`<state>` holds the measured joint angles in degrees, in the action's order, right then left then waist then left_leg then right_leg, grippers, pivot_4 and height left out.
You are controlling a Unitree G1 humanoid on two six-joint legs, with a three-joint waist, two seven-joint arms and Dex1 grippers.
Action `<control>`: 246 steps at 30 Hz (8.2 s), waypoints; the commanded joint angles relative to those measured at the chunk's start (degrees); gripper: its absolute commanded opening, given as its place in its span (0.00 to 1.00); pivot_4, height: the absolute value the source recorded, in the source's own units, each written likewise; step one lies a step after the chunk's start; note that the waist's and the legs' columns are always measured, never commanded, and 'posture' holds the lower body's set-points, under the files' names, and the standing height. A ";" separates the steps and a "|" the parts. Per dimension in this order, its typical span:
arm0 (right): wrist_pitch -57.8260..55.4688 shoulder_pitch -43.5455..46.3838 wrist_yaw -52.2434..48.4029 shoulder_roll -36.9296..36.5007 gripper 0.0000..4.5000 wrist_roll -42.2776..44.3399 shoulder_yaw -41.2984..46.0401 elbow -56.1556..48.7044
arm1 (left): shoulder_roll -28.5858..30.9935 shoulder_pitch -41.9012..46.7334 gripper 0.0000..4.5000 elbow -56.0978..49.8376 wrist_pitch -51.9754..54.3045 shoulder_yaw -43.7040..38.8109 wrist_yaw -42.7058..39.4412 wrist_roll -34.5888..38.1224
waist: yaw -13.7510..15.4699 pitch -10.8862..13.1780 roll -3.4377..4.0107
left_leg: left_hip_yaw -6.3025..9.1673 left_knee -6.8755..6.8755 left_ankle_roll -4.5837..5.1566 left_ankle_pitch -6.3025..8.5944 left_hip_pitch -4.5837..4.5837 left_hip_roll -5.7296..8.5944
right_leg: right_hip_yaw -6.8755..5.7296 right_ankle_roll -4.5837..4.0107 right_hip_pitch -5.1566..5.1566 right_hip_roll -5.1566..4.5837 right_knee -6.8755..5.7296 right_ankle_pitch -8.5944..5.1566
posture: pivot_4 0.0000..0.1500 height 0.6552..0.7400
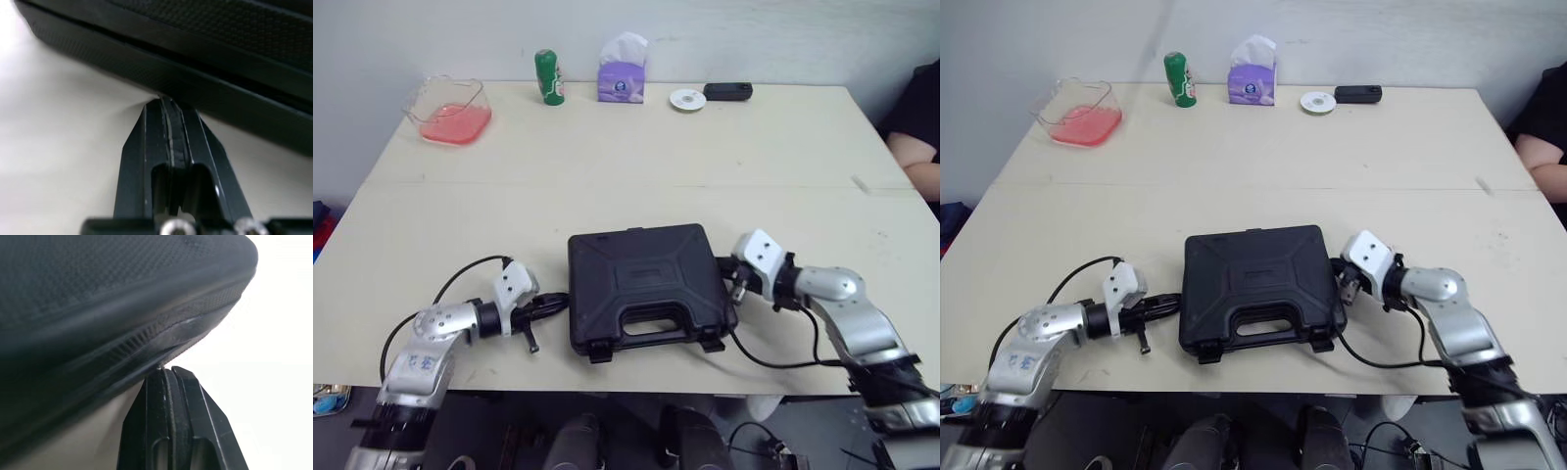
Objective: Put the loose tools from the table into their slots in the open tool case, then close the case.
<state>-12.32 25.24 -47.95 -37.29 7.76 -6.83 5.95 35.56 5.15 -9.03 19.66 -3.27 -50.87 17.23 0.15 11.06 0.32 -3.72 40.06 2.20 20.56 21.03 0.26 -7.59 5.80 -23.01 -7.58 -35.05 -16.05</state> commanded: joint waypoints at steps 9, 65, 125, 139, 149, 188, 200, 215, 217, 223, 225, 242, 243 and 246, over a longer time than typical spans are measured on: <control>8.45 5.93 0.05 -0.61 0.00 -2.80 3.49 9.09 | -2.01 -7.18 0.00 -9.61 2.08 -5.22 5.45 3.59 | -0.15 0.01 0.02 | 0.03 0.00 0.00 0.00 0.04 0.01 | -0.01 0.00 -0.01 -0.01 0.03 0.00 | 1.00 1.00; -3.61 -21.66 7.17 3.57 0.00 4.30 6.72 -21.89 | -2.14 11.29 0.00 13.54 -8.43 -0.25 1.45 -6.31 | 0.85 -0.07 -0.15 | -0.17 0.00 0.10 0.06 -0.06 0.05 | 0.14 0.11 -0.02 0.04 0.03 0.06 | 1.00 1.00; -4.34 -26.25 14.42 7.25 0.00 8.14 12.94 -24.49 | -26.16 43.88 0.00 45.09 6.89 32.99 0.87 -22.63 | 1.00 -2.34 -0.76 | 0.14 -0.29 -0.03 0.56 -1.72 -0.33 | 0.02 -0.06 1.87 -0.06 1.12 -0.05 | 1.00 1.00; -3.34 -23.08 12.09 8.47 0.00 8.32 10.59 -22.16 | -21.54 41.64 0.00 36.85 12.08 32.86 0.94 -21.87 | -0.03 -2.59 -0.57 | 0.09 -0.53 -0.21 0.64 -1.87 -0.57 | 0.00 -0.30 1.82 0.03 1.10 -0.19 | 1.00 1.00; -6.81 -20.08 10.28 9.43 0.00 11.48 9.02 -24.62 | -21.09 41.19 0.00 38.21 12.11 33.69 0.74 -22.13 | -0.34 -2.64 -0.49 | 0.08 -0.75 -0.23 0.63 -1.92 -0.59 | 0.03 -0.34 1.77 0.02 1.14 -0.20 | 1.00 1.00; 0.61 -32.59 4.90 2.03 0.00 8.64 15.27 -26.87 | -20.68 39.78 0.00 11.13 7.12 17.59 -4.10 -5.47 | 1.28 -1.13 0.30 | 0.03 -1.06 -0.54 0.30 -0.56 -0.66 | -0.14 -0.54 0.31 0.20 0.95 -0.30 | 1.00 1.00; 5.37 -38.63 -5.04 -1.11 0.00 13.00 13.64 -32.91 | -6.32 25.04 0.00 -6.24 -1.59 15.66 -17.71 2.20 | 1.45 -0.03 0.25 | 0.05 -0.92 -0.21 0.17 -0.53 -0.28 | -0.02 -0.18 0.46 0.01 1.20 -0.09 | 1.00 1.00; 6.37 -36.71 -9.99 -1.60 0.00 10.13 0.98 -32.31 | 1.24 16.78 0.00 -8.01 -2.54 21.39 -15.96 -5.47 | 1.44 0.02 0.21 | 0.04 -0.93 -0.21 0.18 -0.67 -0.25 | -0.02 -0.17 0.55 0.01 1.18 -0.09 | 1.00 1.00; 7.00 -36.51 -10.21 -1.30 0.00 9.53 -0.58 -31.71 | 2.18 16.42 0.00 -7.74 -2.05 22.71 -15.68 -6.83 | 1.39 0.01 0.20 | 0.05 -0.93 -0.22 0.18 -0.72 -0.27 | -0.01 -0.18 0.59 0.01 1.18 -0.09 | 1.00 1.00; 9.10 -36.62 -10.03 -0.13 0.00 8.86 -2.62 -30.37 | 3.23 15.34 0.00 -7.06 -1.84 24.64 -14.58 -7.81 | 1.37 -0.11 0.32 | 0.03 -0.93 -0.24 0.19 -0.82 -0.29 | 0.03 -0.18 0.67 -0.01 1.16 -0.09 | 1.00 1.00; 10.26 -36.57 -9.90 0.35 0.00 8.29 -3.05 -29.66 | 3.86 14.61 0.00 -7.21 -1.53 25.66 -14.59 -8.57 | 1.38 -0.15 0.35 | 0.03 -0.93 -0.24 0.19 -0.83 -0.29 | 0.03 -0.19 0.68 -0.01 1.15 -0.10 | 1.00 1.00; 15.40 -32.70 -10.16 4.23 0.00 8.59 -4.53 -25.08 | 7.11 13.59 0.00 -3.80 -1.49 27.22 -13.26 -10.78 | 1.19 -0.63 0.56 | 0.02 -1.11 -0.40 0.54 -1.83 -0.58 | 0.01 -0.43 1.51 0.07 1.22 -0.27 | 1.00 1.00; 15.42 -32.35 -10.25 4.22 0.00 8.62 -4.71 -24.99 | 7.10 13.67 0.00 -3.76 -1.50 27.24 -13.22 -10.79 | 1.20 -0.64 0.58 | 0.02 -1.11 -0.40 0.54 -1.83 -0.58 | 0.01 -0.44 1.51 0.07 1.21 -0.28 | 1.00 1.00; 13.95 -30.19 -9.98 4.64 0.00 9.16 -5.15 -25.47 | 7.22 13.75 0.00 -3.88 -1.01 27.32 -13.13 -10.78 | 1.15 -0.64 0.59 | 0.02 -1.10 -0.40 0.54 -1.83 -0.58 | 0.01 -0.44 1.51 0.07 1.21 -0.28 | 1.00 1.00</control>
<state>2.03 -5.93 -57.89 -33.15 15.85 -11.63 -17.89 40.01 22.06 -19.26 15.51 18.67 -63.08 12.89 1.31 10.42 0.91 -3.70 38.96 1.80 21.10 19.19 -0.32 -7.58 5.35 -21.50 -7.51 -33.84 -16.33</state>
